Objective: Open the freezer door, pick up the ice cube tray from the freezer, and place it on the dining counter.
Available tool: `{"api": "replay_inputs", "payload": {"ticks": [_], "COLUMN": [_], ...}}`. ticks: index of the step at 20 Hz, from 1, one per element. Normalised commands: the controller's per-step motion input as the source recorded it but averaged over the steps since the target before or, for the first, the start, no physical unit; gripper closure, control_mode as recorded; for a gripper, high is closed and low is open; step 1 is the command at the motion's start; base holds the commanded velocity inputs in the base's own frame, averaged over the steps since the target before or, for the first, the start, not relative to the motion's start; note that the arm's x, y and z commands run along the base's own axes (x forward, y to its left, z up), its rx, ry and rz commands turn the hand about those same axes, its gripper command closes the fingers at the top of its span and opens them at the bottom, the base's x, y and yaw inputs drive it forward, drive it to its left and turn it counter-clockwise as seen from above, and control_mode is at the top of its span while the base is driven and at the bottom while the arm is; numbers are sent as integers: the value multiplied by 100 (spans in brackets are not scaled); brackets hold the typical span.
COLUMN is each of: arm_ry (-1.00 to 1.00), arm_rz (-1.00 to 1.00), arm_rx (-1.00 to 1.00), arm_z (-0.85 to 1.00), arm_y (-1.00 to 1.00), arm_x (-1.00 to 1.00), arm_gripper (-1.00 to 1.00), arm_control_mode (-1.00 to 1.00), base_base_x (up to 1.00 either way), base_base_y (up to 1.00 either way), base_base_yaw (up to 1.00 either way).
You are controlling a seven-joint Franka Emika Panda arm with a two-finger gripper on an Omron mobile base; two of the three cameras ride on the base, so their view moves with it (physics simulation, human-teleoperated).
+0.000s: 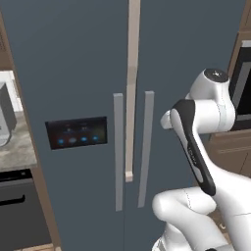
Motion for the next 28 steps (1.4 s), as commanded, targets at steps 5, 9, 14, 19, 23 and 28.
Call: {"api": "replay_inputs", "payload": {"ticks": [5, 9, 14, 19, 23, 28], "arm_ry": [-3, -17, -23, -7, 0, -3], "arm_rz": [0, 3, 6, 4, 0, -3], "arm_rx": [0, 0, -3, -1, -6, 0], "arm_z": [0, -5, -18, -12, 0, -2], "arm_y": [0, 49, 97, 100, 100, 61], "arm_x": [0, -21, -50, -18, 52, 79], "arm_gripper": [-100, -100, -100, -100, -100, -100], "arm_control_mode": [-100, -100, -100, -100, -100, -100], "base_base_x": [11, 0, 0, 0, 0, 0], "base_base_y": [-4, 0, 0, 0, 0, 0], "base_base_yaw": [0, 0, 0, 0, 0, 0]}}
